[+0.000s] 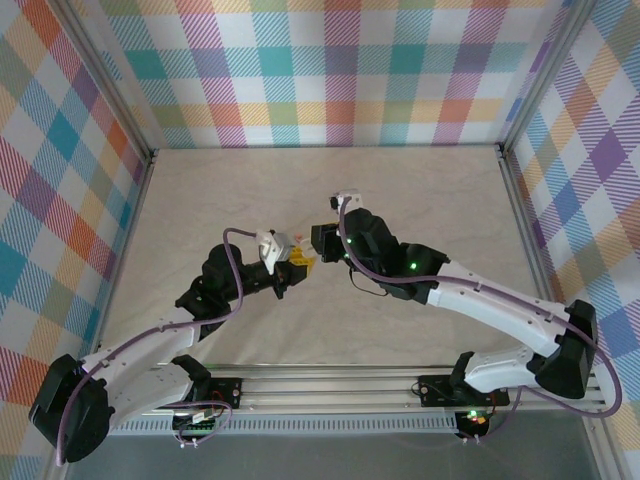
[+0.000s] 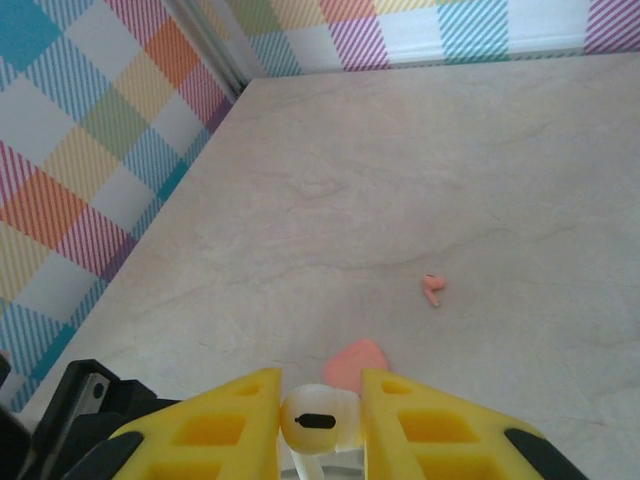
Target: Insert the wireless bluetooth earbuds into the charging case
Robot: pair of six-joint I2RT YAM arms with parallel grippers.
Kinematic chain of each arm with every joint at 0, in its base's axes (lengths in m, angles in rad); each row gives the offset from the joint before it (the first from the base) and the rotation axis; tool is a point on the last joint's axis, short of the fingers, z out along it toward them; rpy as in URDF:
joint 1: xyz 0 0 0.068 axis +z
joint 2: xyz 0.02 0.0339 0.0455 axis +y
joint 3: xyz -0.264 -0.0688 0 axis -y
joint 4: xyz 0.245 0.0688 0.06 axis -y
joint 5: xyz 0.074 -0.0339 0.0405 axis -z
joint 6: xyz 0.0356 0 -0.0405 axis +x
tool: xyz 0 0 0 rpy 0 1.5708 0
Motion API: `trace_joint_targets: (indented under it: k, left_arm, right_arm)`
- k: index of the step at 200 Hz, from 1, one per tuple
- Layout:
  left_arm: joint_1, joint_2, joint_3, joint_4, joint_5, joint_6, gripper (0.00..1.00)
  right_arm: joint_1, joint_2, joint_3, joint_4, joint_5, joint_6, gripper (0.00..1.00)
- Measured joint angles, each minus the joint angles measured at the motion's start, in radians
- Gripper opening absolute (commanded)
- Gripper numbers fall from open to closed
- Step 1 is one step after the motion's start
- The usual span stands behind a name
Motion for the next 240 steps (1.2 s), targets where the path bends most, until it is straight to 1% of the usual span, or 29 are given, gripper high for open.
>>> trace_joint_targets:
  k: [72,240]
  left_arm:
    - [-0.001,0.011,0.021,-0.002,-0.042,-0.069,0.0]
    - [-0.001,-0.002,0.021,-0.01,-0.075,-0.111,0.0]
  right_arm:
    - [0.006,0.043,-0.032,0.068,-0.033,0.02,0.25]
    - [0.001,0.039,-0.089,0.182,-0.056,0.115,0.24]
